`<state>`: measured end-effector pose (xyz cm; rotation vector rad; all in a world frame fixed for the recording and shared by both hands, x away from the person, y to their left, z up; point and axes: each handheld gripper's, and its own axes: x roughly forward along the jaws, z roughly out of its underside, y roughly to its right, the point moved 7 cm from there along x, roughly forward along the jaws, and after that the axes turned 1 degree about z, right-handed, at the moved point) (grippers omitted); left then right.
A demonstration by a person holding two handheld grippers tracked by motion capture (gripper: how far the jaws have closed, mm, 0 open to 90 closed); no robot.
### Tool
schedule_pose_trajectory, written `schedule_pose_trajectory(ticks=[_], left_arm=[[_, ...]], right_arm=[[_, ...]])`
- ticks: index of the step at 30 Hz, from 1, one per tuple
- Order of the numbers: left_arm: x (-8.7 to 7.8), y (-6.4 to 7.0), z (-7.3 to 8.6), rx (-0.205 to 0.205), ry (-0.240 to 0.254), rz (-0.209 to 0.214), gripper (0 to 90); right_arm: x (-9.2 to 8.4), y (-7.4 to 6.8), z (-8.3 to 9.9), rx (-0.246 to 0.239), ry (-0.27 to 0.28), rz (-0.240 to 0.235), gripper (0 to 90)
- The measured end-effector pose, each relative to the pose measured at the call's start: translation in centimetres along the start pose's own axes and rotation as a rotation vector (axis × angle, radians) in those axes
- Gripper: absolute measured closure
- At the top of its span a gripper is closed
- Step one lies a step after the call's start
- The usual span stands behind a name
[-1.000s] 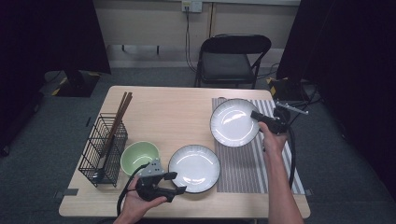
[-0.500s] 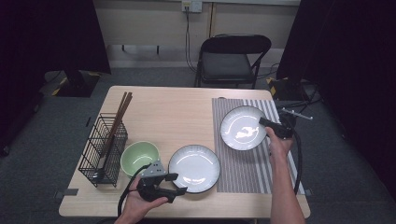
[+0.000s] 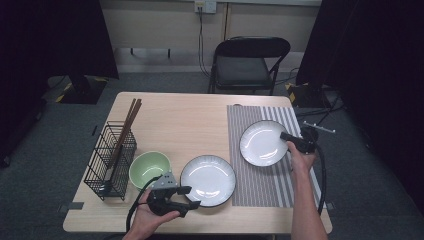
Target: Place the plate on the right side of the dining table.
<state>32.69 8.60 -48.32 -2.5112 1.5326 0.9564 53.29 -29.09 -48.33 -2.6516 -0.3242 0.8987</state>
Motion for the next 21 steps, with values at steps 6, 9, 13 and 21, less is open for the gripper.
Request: schedule_pose_trajectory(ticks=[6, 9, 13, 21], left_arm=[[-0.03, -0.14, -0.01, -0.004, 0.004, -0.004, 37.5], [-0.07, -0.11, 0.02, -0.001, 0.0, -0.007, 37.5], [-0.1, -0.14, 0.05, 0.007, -0.001, -0.003, 37.6], [0.07, -0.16, 0.11, 0.004, -0.007, -0.009, 37.6]], right_arm=[[0.05, 0.33, 0.22, -0.001, 0.0, 0.007, 83.8], [-0.07, 0.39, 0.15, -0.008, -0.001, 0.009, 83.8], [-0.21, 0.7, 0.31, -0.01, -0.001, 0.014, 83.8], [-0.16, 1.06, 0.43, -0.027, -0.001, 0.045, 83.8]])
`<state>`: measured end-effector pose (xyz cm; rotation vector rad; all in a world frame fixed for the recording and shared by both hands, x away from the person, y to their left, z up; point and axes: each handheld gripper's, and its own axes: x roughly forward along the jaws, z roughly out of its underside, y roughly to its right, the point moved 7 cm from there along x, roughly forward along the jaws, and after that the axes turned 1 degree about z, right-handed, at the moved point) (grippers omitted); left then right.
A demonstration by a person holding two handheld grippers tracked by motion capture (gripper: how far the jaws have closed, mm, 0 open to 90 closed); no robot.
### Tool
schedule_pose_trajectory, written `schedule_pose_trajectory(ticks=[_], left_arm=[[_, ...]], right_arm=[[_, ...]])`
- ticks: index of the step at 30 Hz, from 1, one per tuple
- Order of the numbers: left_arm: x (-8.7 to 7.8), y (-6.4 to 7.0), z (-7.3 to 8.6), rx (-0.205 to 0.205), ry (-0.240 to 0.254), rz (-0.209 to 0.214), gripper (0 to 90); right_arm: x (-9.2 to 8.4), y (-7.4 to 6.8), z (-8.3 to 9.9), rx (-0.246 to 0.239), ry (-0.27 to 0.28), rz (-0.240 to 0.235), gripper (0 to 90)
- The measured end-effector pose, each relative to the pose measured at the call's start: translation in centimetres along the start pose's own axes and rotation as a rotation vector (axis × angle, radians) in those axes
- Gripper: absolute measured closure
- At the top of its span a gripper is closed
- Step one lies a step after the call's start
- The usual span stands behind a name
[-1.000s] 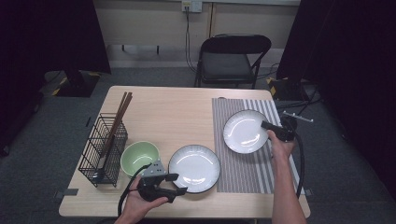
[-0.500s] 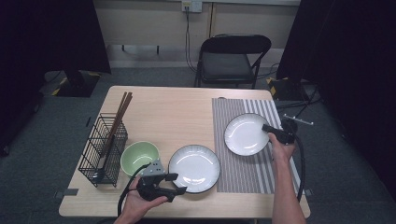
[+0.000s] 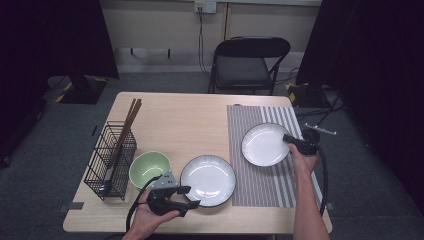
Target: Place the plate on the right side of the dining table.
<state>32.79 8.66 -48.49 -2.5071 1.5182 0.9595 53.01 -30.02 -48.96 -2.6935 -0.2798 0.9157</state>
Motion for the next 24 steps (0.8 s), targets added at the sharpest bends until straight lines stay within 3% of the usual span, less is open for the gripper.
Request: schedule_pose_trajectory(ticks=[12, 18, 20, 21, 23, 24], left_arm=[[-0.1, 0.0, 0.0, -0.002, -0.002, 0.005, 37.6], [-0.1, -0.1, 0.1, 0.003, -0.008, 0.004, 37.9], [-0.1, 0.0, 0.1, 0.004, -0.009, 0.004, 37.9], [-0.1, 0.0, 0.1, 0.005, -0.01, 0.004, 38.0], [0.0, 0.0, 0.1, 0.003, -0.01, 0.002, 38.1], [0.0, 0.0, 0.1, 0.005, -0.01, 0.002, 38.2]], right_arm=[[0.2, 1.0, 0.2, -0.009, -0.03, 0.062, 79.1], [0.2, 2.0, 0.5, 0.026, -0.027, 0.128, 71.7], [0.1, 2.2, 0.5, 0.028, -0.023, 0.132, 74.2], [0.0, 2.0, 0.4, 0.041, -0.012, 0.091, 73.5], [-0.2, 1.7, 0.3, 0.004, -0.011, 0.112, 72.7], [-0.1, 1.5, 0.3, -0.002, -0.018, 0.101, 71.8]])
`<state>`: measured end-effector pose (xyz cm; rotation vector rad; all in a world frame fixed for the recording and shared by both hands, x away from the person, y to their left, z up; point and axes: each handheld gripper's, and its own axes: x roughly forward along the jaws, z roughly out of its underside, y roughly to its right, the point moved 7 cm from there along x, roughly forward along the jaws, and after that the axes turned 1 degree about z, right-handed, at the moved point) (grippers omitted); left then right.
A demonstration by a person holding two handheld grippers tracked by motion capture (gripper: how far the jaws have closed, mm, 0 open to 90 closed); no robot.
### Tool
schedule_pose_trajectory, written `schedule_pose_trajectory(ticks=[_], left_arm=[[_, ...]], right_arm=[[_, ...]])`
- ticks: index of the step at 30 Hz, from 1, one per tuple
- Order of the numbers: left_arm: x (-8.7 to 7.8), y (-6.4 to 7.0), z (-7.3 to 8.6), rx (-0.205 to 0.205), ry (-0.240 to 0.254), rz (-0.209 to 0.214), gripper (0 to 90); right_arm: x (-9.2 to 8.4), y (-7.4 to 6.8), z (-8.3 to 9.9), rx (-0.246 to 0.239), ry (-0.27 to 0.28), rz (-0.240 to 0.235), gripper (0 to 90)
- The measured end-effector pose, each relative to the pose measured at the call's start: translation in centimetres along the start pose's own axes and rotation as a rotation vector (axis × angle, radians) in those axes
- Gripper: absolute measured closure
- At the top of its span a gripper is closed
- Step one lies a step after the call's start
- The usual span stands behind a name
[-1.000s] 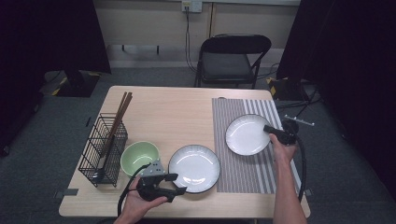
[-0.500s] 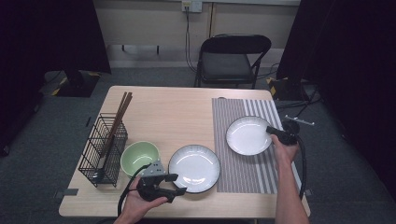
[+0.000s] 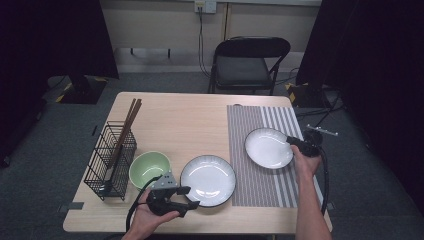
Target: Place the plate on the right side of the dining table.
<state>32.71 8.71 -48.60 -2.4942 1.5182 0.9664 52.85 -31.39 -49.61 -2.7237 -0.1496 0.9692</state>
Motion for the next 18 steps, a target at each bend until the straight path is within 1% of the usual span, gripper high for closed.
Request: schedule_pose_trajectory(ticks=[4, 5, 6, 7, 9, 12, 13, 15, 16, 17, 18], left_arm=[[-0.1, 0.0, 0.0, 0.005, -0.002, 0.006, 38.8], [-0.1, 0.1, 0.0, 0.0, 0.001, 0.002, 38.9], [-0.1, 0.0, 0.0, 0.0, 0.004, 0.007, 38.9], [-0.1, 0.0, 0.0, -0.002, 0.005, 0.005, 39.0], [-0.1, -0.1, 0.0, -0.004, 0.006, 0.003, 39.0], [-0.1, 0.0, 0.0, 0.0, 0.003, 0.005, 39.1], [-0.1, 0.0, 0.0, -0.002, 0.004, 0.004, 39.1], [-0.1, 0.1, 0.0, 0.006, 0.0, 0.003, 39.2], [-0.1, 0.1, -0.1, 0.007, 0.001, 0.004, 39.2], [-0.2, 0.1, -0.1, 0.008, -0.001, -0.001, 39.2], [-0.2, 0.1, -0.1, 0.01, -0.006, -0.004, 39.2]], right_arm=[[0.0, -0.3, 0.2, -0.003, 0.004, -0.016, 71.8], [-0.1, -0.5, 0.3, -0.006, 0.002, -0.032, 71.8], [-0.1, -0.5, 0.3, -0.006, 0.002, -0.032, 71.8], [-0.1, -0.8, 0.5, -0.007, 0.004, -0.059, 71.8], [-0.2, -0.9, 0.6, -0.007, 0.0, -0.066, 71.6], [-0.4, -1.3, 0.8, -0.026, -0.01, -0.082, 69.8], [-0.5, -1.6, 0.8, -0.043, -0.011, -0.088, 68.8], [-0.9, -2.1, 0.7, -0.053, -0.003, -0.112, 67.6], [-1.1, -2.3, 0.6, -0.057, -0.001, -0.115, 67.6], [-1.4, -2.7, 0.6, -0.073, 0.003, -0.115, 67.5], [-1.4, -2.7, 0.6, -0.073, 0.003, -0.115, 67.5]])
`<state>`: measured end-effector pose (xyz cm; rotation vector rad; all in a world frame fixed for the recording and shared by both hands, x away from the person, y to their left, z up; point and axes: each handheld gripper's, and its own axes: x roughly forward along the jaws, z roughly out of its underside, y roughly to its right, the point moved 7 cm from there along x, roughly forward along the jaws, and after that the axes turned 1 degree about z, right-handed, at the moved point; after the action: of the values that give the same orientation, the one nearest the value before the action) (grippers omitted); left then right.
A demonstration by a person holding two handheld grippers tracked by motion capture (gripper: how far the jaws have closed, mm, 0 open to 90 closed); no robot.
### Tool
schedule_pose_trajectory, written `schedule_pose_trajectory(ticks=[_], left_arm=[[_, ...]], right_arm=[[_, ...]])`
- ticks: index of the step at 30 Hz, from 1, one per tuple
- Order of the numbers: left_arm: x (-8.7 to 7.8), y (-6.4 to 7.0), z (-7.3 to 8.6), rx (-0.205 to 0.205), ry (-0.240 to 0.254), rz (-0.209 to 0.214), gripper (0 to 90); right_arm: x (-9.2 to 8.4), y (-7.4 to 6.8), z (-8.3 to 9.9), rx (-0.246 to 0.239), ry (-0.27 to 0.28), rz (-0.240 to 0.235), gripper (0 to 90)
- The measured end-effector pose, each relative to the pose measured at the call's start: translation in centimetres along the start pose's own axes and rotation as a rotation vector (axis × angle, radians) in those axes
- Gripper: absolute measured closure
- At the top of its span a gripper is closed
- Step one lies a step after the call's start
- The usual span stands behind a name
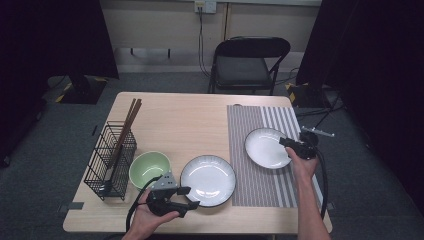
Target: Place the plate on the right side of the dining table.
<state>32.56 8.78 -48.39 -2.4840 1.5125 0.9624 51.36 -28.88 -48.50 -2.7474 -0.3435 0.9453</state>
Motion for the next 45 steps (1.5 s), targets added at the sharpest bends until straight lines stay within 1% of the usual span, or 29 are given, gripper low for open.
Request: schedule_pose_trajectory(ticks=[1, 2, 6, 11, 14, 15, 16, 17, 18, 19, 21, 22, 23, 24, 25, 26, 27, 31, 32, 33, 34, 35, 36, 37, 40, 41, 42, 44, 45], left_arm=[[0.0, 0.1, -0.1, -0.003, 0.01, 0.004, 39.3], [0.0, 0.1, -0.1, 0.001, 0.007, 0.007, 39.5], [-0.1, 0.1, -0.1, 0.0, 0.011, 0.007, 39.5], [-0.3, 0.1, -0.2, 0.001, 0.011, -0.001, 39.5], [-0.4, 0.1, -0.3, -0.012, 0.028, 0.013, 39.7], [-0.4, 0.0, -0.3, -0.012, 0.027, 0.007, 39.9], [-0.5, 0.0, -0.3, -0.012, 0.028, 0.013, 40.1], [-0.5, 0.0, -0.3, -0.017, 0.03, 0.015, 40.1], [-0.6, -0.1, -0.3, -0.013, 0.029, 0.009, 40.4], [-0.6, -0.1, -0.2, -0.011, 0.029, 0.014, 40.4], [-0.7, -0.1, -0.2, -0.015, 0.03, 0.013, 40.7], [-0.7, 0.0, -0.3, -0.017, 0.035, 0.007, 40.8], [-0.6, 0.1, -0.2, -0.011, 0.032, -0.002, 40.8], [-0.6, 0.2, -0.2, 0.0, 0.026, -0.003, 40.8], [-0.6, 0.4, -0.2, 0.003, 0.028, -0.001, 40.8], [-0.7, 0.5, -0.3, 0.008, 0.025, 0.008, 41.3], [-0.7, 0.7, -0.3, 0.007, 0.028, 0.011, 41.3], [-1.0, 0.8, -0.4, 0.012, 0.032, 0.021, 42.8], [-1.2, 0.8, -0.6, -0.001, 0.048, 0.037, 42.4], [-1.2, 0.8, -0.6, -0.001, 0.048, 0.037, 42.4], [-1.4, 0.8, -0.7, -0.004, 0.053, 0.033, 42.6], [-1.6, 0.8, -0.8, 0.007, 0.054, 0.024, 42.6], [-1.8, 0.7, -1.0, 0.009, 0.056, 0.025, 42.8], [-2.1, 0.6, -1.1, 0.007, 0.058, 0.018, 43.3], [-2.5, 0.4, -1.2, 0.005, 0.07, 0.012, 43.4], [-2.6, 0.3, -1.3, 0.003, 0.077, 0.006, 43.4], [-2.8, 0.2, -1.4, 0.006, 0.079, -0.001, 43.4], [-3.5, 0.2, -1.6, 0.007, 0.089, -0.009, 43.5], [-3.5, 0.2, -1.6, 0.007, 0.089, -0.009, 43.6]], right_arm=[[-0.2, -0.3, 0.0, -0.01, 0.003, -0.001, 66.1], [-0.5, -0.8, -0.1, -0.023, 0.006, -0.016, 65.9], [-1.0, -1.3, -0.1, -0.038, 0.012, -0.038, 65.4], [-1.6, -2.6, 0.0, -0.068, 0.025, -0.074, 64.2], [-1.8, -3.5, 0.1, -0.089, 0.027, -0.091, 63.1], [-1.8, -3.8, 0.2, -0.102, 0.025, -0.094, 62.6], [-1.9, -4.5, 0.3, -0.115, 0.027, -0.11, 61.5], [-1.9, -4.5, 0.3, -0.115, 0.027, -0.11, 61.5], [-2.0, -5.4, 0.4, -0.129, 0.03, -0.125, 60.4], [-2.0, -5.4, 0.4, -0.129, 0.03, -0.125, 60.4], [-2.0, -6.1, 0.5, -0.142, 0.031, -0.127, 58.6], [-1.9, -6.5, 0.6, -0.146, 0.025, -0.126, 56.7], [-1.7, -7.5, 0.9, -0.157, 0.012, -0.147, 54.7], [-1.7, -7.5, 0.9, -0.157, 0.012, -0.147, 54.7], [-1.6, -8.6, 1.2, -0.185, 0.005, -0.171, 54.5], [-1.6, -9.1, 1.3, -0.189, 0.005, -0.181, 54.4], [-1.6, -9.1, 1.3, -0.189, 0.005, -0.181, 54.4], [-1.5, -11.3, 1.5, -0.225, 0.01, -0.228, 54.1], [-1.4, -12.3, 1.6, -0.239, 0.007, -0.246, 54.1], [-1.4, -12.3, 1.6, -0.239, 0.007, -0.246, 54.1], [-1.3, -13.3, 1.8, -0.251, -0.001, -0.266, 53.6], [-1.3, -13.3, 1.8, -0.251, -0.001, -0.266, 53.6], [-1.2, -13.7, 1.9, -0.256, -0.007, -0.282, 53.6], [-1.0, -14.7, 2.1, -0.28, -0.021, -0.294, 53.3], [-0.8, -15.6, 2.1, -0.29, -0.024, -0.309, 53.0], [-0.8, -16.2, 2.1, -0.297, -0.024, -0.323, 52.9], [-0.7, -17.2, 2.1, -0.31, -0.024, -0.349, 52.9], [-0.8, -18.2, 2.1, -0.325, -0.023, -0.368, 52.9], [-0.8, -18.2, 2.1, -0.325, -0.023, -0.368, 52.9]])
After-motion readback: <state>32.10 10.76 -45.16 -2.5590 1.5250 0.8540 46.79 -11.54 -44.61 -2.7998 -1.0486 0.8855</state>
